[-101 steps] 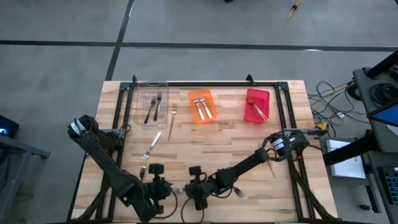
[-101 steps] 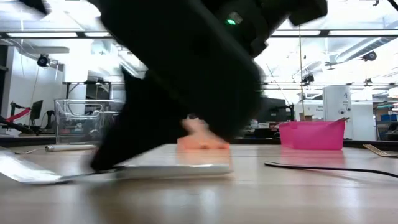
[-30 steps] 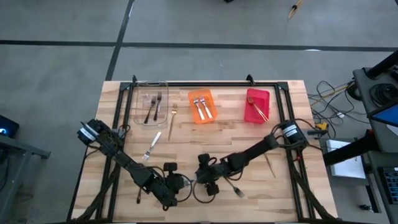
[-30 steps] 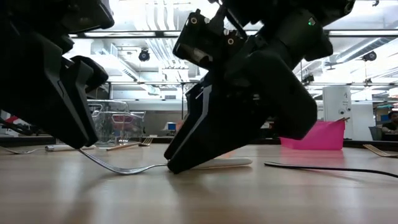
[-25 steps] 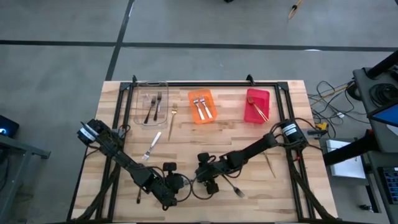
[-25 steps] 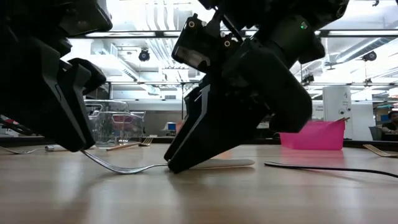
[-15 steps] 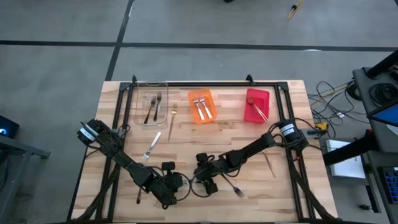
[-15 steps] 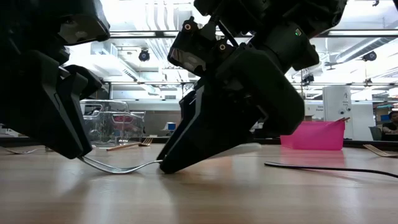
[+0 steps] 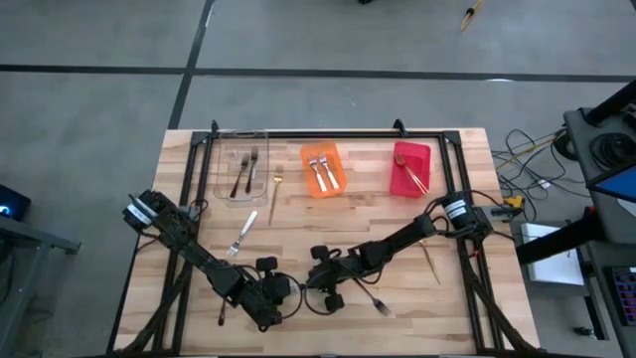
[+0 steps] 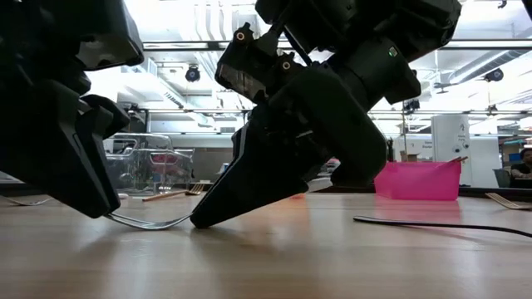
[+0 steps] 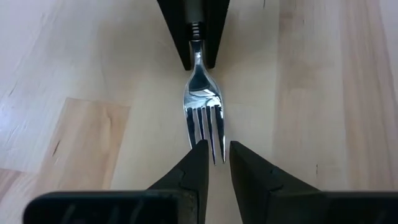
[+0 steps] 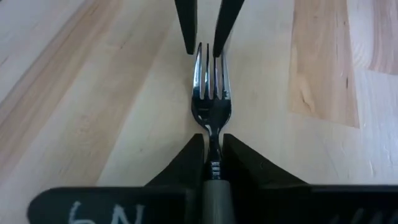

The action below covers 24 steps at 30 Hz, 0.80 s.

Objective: Sort silverware by color (type)
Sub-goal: Put the bottom white fork into the orange bin

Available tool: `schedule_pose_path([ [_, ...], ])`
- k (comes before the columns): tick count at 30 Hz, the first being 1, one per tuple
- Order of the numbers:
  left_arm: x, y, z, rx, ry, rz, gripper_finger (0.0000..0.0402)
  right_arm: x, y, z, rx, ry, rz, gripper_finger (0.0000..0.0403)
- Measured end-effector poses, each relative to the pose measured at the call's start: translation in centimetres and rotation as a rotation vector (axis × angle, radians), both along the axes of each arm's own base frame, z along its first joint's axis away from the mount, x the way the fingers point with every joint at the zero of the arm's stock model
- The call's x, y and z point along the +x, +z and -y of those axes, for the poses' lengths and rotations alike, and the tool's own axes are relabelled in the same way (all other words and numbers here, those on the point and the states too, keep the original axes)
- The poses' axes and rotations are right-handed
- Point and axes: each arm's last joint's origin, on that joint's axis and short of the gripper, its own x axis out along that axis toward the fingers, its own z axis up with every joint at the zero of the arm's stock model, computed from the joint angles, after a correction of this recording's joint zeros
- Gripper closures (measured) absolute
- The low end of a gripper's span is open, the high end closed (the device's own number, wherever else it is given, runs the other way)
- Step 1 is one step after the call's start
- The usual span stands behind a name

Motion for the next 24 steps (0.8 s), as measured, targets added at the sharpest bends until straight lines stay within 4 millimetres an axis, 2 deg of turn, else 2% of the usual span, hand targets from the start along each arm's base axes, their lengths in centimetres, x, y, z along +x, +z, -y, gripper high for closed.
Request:
schedule_pose_path([
  [8, 0.1, 0.3, 0.2, 0.018, -0.008, 0.005, 0.0353, 0.2, 0.6, 0.0, 0.046, -0.048, 0.032, 0.0370],
  [16, 0.3, 1.9, 0.5, 0.059, -0.058, 0.057, 0.0353, 0.4, 3.8, -0.1, 0.127, -0.110, 0.084, 0.0370],
  [24, -0.4, 6.4, -0.4, 0.211, -0.104, 0.209, 0.0353, -0.3, 6.2, 0.5, 0.136, -0.235, 0.060, 0.0370],
])
